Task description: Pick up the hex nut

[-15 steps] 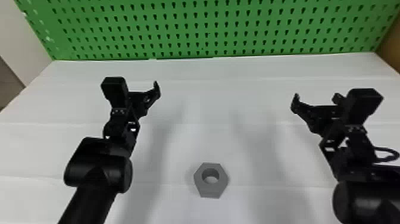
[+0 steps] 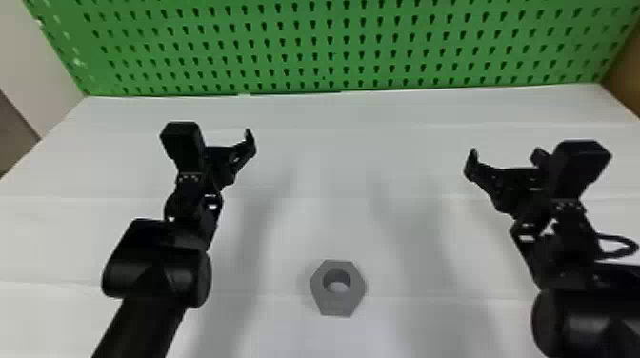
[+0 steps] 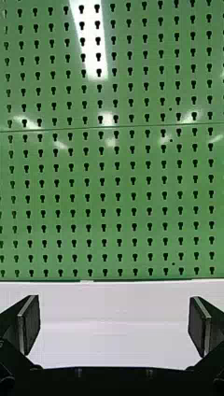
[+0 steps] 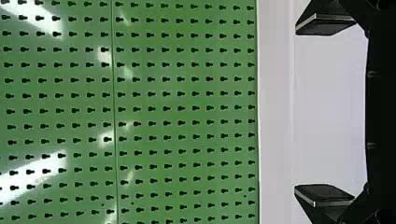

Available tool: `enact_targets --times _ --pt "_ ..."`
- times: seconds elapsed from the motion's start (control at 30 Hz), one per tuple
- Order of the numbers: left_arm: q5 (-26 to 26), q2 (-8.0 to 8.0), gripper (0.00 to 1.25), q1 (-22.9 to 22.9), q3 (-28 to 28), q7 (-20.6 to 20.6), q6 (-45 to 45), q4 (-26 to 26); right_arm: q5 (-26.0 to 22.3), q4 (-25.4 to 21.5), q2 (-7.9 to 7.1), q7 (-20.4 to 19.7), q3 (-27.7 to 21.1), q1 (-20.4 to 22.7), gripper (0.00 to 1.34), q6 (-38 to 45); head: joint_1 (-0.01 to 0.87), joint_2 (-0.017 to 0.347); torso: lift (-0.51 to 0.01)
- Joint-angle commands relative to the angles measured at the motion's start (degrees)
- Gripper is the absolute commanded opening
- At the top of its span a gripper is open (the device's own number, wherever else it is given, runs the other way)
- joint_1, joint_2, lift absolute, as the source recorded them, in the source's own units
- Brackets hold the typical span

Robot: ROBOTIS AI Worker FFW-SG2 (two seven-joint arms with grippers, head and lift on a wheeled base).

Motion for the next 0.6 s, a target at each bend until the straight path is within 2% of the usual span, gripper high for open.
enact_targets --times 0.0,0.2,0.57 --pt "0.0 0.0 1.16 0.0 0.02 0.0 -0.02 0.0 0.06 -0.02 0.23 0.01 0.18 0.1 1.23 0.0 0.785 0.149 -0.086" --pt "0.0 0.0 1.16 0.35 0.29 0.0 -0.11 0.0 0.24 -1.87 0.23 0.01 0.89 0.18 1.23 2.37 0.785 0.149 -0.086" --pt "0.09 0.0 1.16 0.44 0.46 0.0 -0.46 0.0 2.17 -12.33 0.23 0.1 4.14 -1.22 1.23 16.88 0.785 0.149 -0.086"
